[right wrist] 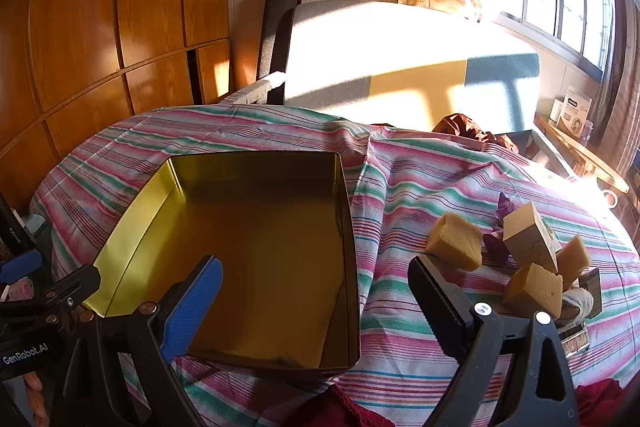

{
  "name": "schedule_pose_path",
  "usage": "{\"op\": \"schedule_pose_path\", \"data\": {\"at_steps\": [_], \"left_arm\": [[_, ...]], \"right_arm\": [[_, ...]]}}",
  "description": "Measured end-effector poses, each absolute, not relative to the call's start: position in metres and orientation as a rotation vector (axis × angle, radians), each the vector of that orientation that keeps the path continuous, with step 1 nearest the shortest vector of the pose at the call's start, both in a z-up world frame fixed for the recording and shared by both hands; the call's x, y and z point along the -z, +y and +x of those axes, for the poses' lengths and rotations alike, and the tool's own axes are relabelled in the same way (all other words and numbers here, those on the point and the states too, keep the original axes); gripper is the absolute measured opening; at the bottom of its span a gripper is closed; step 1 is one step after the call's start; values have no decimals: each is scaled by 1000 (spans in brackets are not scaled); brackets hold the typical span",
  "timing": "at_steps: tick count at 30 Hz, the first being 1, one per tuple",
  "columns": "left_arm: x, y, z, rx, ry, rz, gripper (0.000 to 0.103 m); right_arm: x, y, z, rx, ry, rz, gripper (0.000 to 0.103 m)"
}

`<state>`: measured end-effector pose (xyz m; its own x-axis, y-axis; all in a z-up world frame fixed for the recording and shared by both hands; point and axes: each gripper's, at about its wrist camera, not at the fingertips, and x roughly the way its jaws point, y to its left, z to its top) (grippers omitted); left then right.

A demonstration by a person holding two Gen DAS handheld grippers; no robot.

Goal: Organize objects
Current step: 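Move both tools from the gold tray toward the pile of items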

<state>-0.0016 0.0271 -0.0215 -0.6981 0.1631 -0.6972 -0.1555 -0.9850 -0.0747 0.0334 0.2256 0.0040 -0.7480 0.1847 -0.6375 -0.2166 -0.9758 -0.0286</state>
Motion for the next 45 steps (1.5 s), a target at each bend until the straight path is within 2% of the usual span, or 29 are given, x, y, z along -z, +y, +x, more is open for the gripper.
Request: {"op": "schedule_pose_path", "data": {"at_steps": [27, 39, 45], "left_arm": [[25, 41, -6, -2632, -57, -1170, 103], [-2, 99, 2, -2642, 278, -992, 103], [-10, 125, 9, -2606, 384, -918, 103]], "right_arm": [[-5, 244, 43, -2707, 73, -971, 96], [11, 326, 75, -2531, 135, -1032, 96], [23, 378, 96, -2428, 200, -1089, 96]]}}
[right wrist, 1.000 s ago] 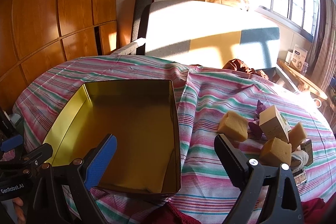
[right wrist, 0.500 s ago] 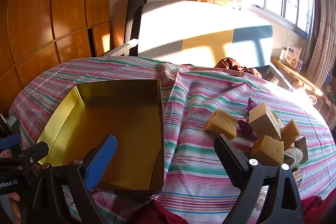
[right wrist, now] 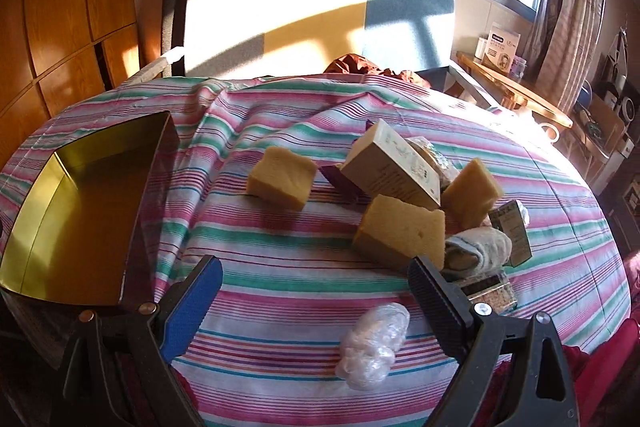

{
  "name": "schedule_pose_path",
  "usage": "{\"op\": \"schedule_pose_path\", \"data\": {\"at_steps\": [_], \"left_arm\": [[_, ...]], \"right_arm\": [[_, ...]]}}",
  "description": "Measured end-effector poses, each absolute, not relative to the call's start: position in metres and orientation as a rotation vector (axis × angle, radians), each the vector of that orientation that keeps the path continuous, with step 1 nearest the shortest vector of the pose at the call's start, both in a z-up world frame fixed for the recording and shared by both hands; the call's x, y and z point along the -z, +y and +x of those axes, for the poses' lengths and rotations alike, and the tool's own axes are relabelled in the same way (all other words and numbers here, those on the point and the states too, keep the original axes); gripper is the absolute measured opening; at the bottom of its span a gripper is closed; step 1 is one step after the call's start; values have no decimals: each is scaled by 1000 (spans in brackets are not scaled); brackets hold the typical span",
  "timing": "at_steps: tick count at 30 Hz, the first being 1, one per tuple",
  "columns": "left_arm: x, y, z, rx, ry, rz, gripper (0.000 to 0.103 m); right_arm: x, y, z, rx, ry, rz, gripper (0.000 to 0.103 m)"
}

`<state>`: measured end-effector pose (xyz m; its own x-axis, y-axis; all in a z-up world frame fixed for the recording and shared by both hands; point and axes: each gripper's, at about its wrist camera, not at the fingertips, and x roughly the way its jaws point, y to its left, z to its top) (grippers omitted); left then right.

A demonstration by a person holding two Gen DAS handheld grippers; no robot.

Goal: Organize objects
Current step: 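Move both tools from the gold tray toward the pile of items, then grasp the small yellow sponge with the left tool while the right tool grasps the clear plastic bundle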

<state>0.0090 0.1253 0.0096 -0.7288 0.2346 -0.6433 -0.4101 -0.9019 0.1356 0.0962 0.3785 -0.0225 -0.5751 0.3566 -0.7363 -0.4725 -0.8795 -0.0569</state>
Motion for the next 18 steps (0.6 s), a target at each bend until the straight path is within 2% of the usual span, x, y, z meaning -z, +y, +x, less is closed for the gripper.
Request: {"op": "schedule_pose_path", "data": {"at_steps": [18], "left_arm": [[-12, 189, 22, -2499, 546, -830, 103]], "right_arm": [[39, 454, 125, -2380, 562, -1113, 96]]}}
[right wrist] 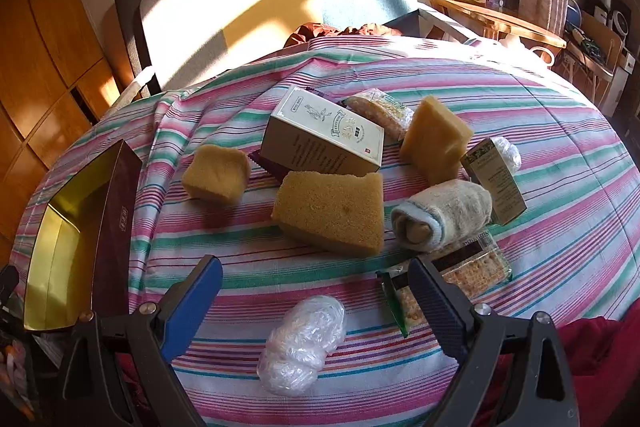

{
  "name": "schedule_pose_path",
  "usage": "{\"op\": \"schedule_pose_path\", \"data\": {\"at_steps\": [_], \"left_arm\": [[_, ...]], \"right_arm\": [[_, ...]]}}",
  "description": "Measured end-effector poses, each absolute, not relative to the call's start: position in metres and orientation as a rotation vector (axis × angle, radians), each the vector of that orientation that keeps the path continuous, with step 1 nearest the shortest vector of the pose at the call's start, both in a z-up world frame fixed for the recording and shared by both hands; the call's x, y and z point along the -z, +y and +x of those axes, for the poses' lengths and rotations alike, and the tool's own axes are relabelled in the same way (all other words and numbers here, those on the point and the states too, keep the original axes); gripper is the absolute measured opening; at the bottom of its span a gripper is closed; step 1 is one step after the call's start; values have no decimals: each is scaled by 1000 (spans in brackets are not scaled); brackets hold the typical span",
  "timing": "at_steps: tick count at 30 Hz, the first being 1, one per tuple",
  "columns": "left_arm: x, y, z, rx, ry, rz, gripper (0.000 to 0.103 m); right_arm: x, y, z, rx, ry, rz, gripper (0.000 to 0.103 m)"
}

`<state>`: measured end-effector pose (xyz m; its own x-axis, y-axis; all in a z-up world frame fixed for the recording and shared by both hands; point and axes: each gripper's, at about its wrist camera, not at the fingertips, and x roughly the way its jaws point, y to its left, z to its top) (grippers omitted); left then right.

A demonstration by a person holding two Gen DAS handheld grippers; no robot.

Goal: Organize objects
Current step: 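Grasp the small yellow sponge with the left tool while the right tool grasps the clear plastic bundle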

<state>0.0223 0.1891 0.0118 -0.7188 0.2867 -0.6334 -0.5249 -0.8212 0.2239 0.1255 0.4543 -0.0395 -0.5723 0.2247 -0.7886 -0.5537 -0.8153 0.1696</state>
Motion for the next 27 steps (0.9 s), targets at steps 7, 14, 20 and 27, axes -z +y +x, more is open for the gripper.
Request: {"op": "schedule_pose_path", "data": {"at_steps": [7, 14, 20, 27], "left_arm": [[-10, 212, 24, -2452, 573, -819, 103], [-6, 235, 26, -2399, 585, -815, 103], [1, 256, 18, -2337, 547, -865, 103], [14, 280, -21, -2204, 316, -1096, 103]], "right_arm": [[39, 470, 133, -2393, 729, -1045, 95], [38, 485, 141, -2404, 890, -954, 96], [35, 493, 149, -2412, 984, -863, 96], [34, 504, 160, -2409, 1117, -760, 96]]}}
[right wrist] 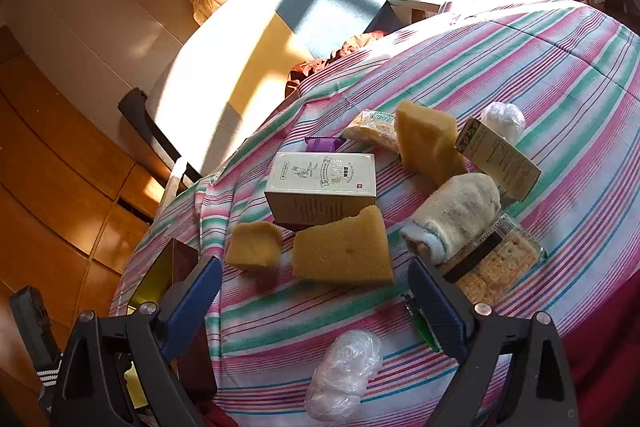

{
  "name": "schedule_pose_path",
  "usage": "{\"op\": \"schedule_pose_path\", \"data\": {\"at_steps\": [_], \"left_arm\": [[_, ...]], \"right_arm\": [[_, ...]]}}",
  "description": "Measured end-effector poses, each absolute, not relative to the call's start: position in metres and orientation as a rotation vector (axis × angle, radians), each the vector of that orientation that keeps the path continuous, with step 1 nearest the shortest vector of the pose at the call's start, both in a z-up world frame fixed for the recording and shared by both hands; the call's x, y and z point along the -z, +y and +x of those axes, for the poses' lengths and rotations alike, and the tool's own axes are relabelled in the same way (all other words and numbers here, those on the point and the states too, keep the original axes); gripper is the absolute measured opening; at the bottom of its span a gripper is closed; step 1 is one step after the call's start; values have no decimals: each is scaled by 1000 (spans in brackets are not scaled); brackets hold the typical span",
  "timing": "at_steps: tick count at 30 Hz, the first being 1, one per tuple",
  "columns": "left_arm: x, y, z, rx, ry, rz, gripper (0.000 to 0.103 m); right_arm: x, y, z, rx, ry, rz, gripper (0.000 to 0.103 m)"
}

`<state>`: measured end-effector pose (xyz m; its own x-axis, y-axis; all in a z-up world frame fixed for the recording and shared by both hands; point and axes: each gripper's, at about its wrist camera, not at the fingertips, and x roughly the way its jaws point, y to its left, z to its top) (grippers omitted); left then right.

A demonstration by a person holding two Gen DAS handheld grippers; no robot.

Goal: Organize objects
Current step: 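Grasp the small yellow sponge with the left tool while the right tool grasps the clear plastic bundle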

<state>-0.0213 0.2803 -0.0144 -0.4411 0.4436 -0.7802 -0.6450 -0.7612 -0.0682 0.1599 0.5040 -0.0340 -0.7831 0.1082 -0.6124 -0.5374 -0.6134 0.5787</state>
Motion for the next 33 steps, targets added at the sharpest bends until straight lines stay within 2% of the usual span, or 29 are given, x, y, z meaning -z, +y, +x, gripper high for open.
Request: {"op": "schedule_pose_path", "data": {"at_steps": [5, 18, 19, 22, 33], "left_arm": [[23, 315, -39, -2132, 277, -1137, 102], [71, 419, -64, -2092, 545, -1110, 101], [76, 423, -67, -2090, 556, -1119, 97], [92, 428, -78, -2041, 555, -1201, 60], [65, 381, -46, -2051, 428, -1088, 57]], "right_arm": [[34, 506, 163, -2422, 1165, -728, 96], [35, 508, 163, -2462, 1251, -695, 96], [35, 508, 164, -2464, 1256, -693, 96], [35, 509, 163, -2469, 1265, -694, 96], [38, 508, 160, -2436, 1236, -728, 96]]}}
